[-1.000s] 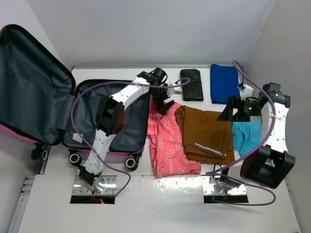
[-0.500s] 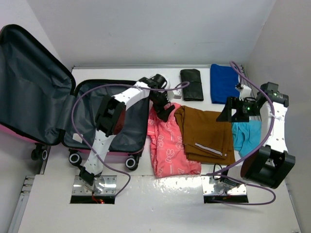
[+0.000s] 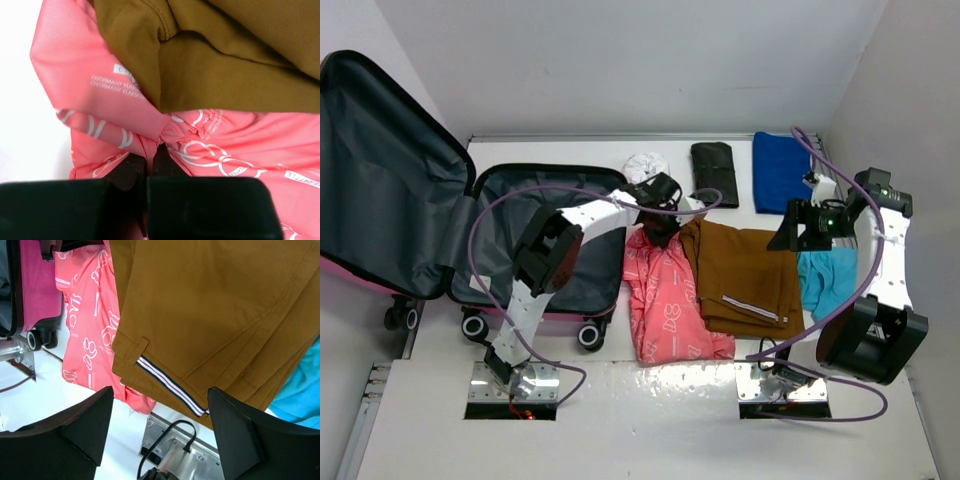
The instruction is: Pack the luggage
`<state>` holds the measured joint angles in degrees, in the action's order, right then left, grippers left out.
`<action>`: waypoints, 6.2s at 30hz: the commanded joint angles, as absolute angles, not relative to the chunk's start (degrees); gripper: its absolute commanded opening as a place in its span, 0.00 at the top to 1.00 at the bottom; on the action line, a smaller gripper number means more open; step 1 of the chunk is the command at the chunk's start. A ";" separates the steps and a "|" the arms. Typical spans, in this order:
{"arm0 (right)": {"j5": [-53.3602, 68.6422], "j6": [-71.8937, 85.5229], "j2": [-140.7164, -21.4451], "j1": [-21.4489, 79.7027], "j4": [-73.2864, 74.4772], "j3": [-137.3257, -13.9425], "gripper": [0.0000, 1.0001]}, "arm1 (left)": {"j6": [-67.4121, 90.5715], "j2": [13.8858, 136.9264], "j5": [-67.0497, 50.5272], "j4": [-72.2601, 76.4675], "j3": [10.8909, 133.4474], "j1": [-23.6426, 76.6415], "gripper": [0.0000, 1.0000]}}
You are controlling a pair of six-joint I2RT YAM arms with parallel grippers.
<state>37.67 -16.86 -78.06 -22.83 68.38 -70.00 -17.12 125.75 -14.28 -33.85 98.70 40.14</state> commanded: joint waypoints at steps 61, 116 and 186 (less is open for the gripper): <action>40.17 -5.98 -84.29 -3.17 48.61 -71.63 0.32 | 28.83 95.54 34.56 -26.11 71.20 -5.71 1.00; -0.80 42.19 -134.73 21.53 20.13 -111.27 0.32 | 5.89 72.60 3.25 -20.65 73.83 4.14 0.01; 38.50 40.52 -140.18 54.67 -6.16 -118.22 1.00 | 11.17 63.10 -16.00 -35.86 74.18 -32.87 0.01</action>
